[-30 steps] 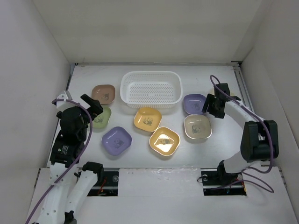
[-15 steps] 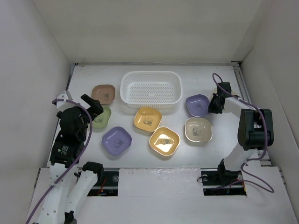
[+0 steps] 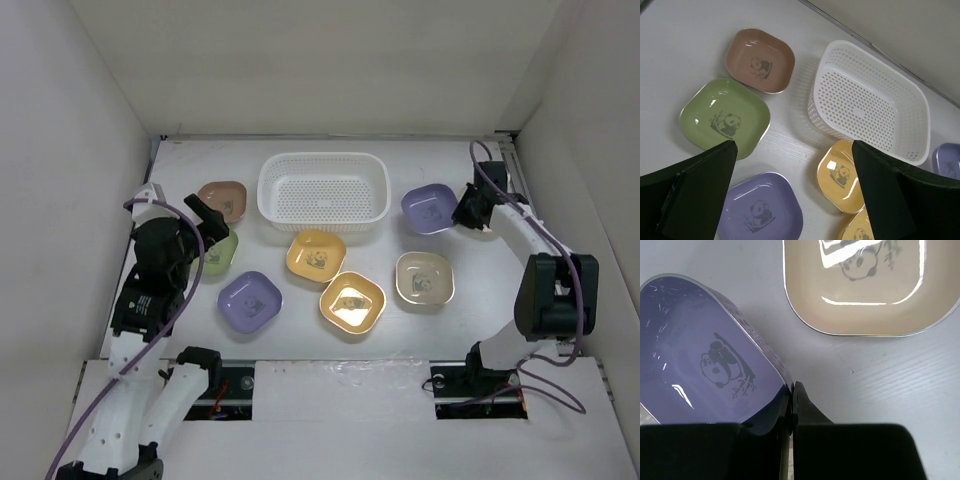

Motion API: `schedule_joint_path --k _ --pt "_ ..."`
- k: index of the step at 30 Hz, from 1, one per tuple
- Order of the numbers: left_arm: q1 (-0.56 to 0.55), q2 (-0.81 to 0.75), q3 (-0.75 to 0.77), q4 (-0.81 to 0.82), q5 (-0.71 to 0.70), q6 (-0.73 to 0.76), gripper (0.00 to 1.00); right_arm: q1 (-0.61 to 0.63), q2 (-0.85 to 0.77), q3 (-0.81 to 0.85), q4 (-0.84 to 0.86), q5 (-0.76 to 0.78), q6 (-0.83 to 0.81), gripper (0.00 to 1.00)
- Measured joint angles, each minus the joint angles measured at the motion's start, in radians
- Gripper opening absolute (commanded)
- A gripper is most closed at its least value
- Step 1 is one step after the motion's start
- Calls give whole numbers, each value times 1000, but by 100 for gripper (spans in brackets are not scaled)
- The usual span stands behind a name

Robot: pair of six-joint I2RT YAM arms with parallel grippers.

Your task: Place the plates into the plastic bin on the countertop

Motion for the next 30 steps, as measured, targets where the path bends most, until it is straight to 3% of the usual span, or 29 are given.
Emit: schedule_joint_path --k 10,16,23,30 --pt "0 266 269 116 253 -5 100 29 -294 170 -114 91 40 0" --pt "-44 470 371 253 433 -63 100 214 -375 205 -140 109 67 0" --pt "-322 784 620 229 334 -64 100 361 -309 258 -146 154 111 0" --pt "-346 832 623 205 274 -109 97 479 -196 345 -172 256 184 0"
